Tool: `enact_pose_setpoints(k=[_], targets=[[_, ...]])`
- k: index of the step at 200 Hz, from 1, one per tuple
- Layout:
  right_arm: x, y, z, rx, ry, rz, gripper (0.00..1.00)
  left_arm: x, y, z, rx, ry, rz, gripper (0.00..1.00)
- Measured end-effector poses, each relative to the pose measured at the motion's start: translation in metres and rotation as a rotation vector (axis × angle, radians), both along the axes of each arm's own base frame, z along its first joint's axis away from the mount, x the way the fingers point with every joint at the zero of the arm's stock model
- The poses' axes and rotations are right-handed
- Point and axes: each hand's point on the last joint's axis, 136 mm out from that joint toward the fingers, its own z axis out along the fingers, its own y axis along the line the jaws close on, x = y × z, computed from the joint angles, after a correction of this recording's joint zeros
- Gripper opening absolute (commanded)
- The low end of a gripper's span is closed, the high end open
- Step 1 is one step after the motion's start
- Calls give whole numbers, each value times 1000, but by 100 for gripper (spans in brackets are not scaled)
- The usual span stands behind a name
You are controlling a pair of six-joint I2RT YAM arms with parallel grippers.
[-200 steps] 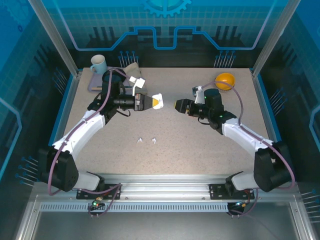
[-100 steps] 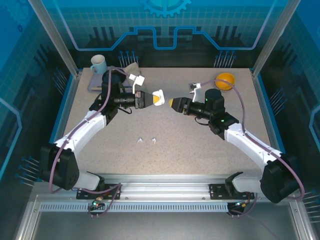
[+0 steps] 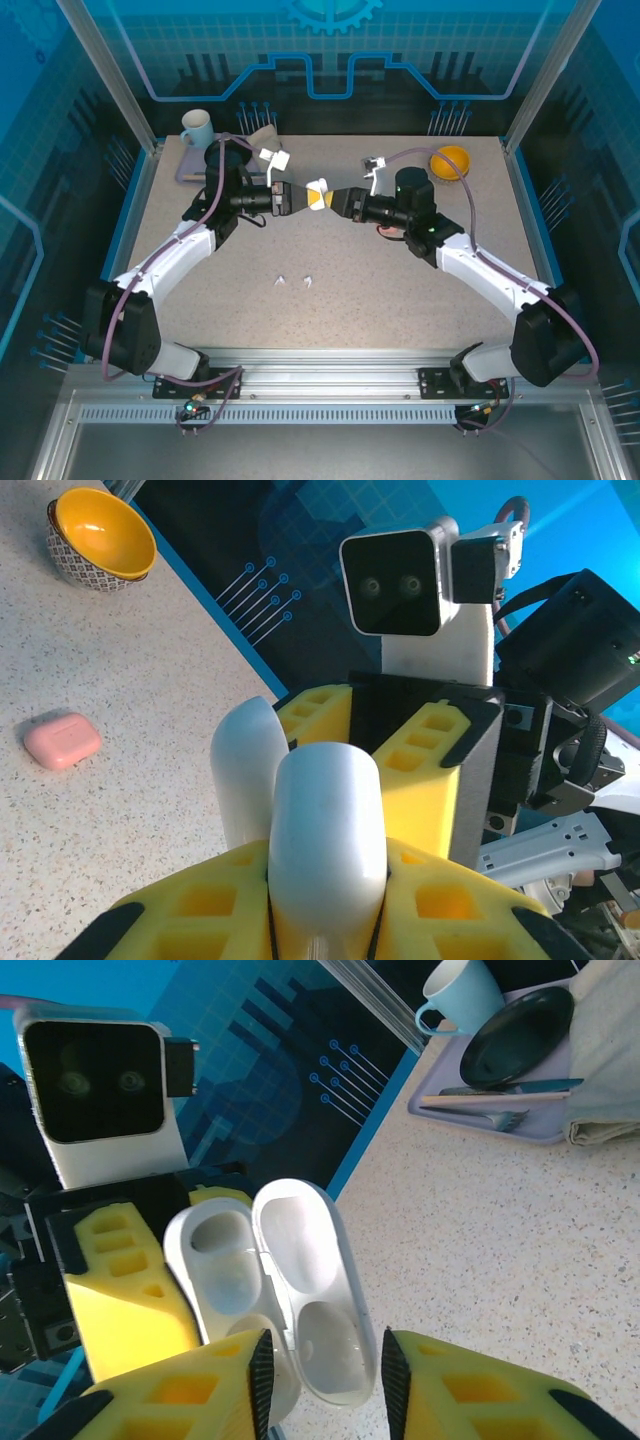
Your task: Insert the wireless bluetooth earbuds into the charging case
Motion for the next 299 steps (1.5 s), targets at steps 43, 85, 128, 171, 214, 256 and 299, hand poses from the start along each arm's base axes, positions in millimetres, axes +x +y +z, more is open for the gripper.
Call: enact_pose_setpoints(k=[43,85,128,171,214,256,299], targets=[[0,0,0,-4,-5,1,31,0,0,1,-2,-1,0,0],[2,1,-6,-10,6,2,28,-1,-1,1,-2,-3,-3,0],[7,5,-10,-16,15,9,23,-1,-3,0,-1,-1,-4,0],[9,4,-9,-18,9,13,6,1,-3,1,-2,-11,3,1],[10,3,-9,-24,5,23,0,3,-3,1,1,-13,14,45],[16,-4,-2,-57,-2,8,0,3,-5,-4,22,0,27,99],[23,-16,15,-209,-93,3,0,19,13,-1,87,-5,102,99]])
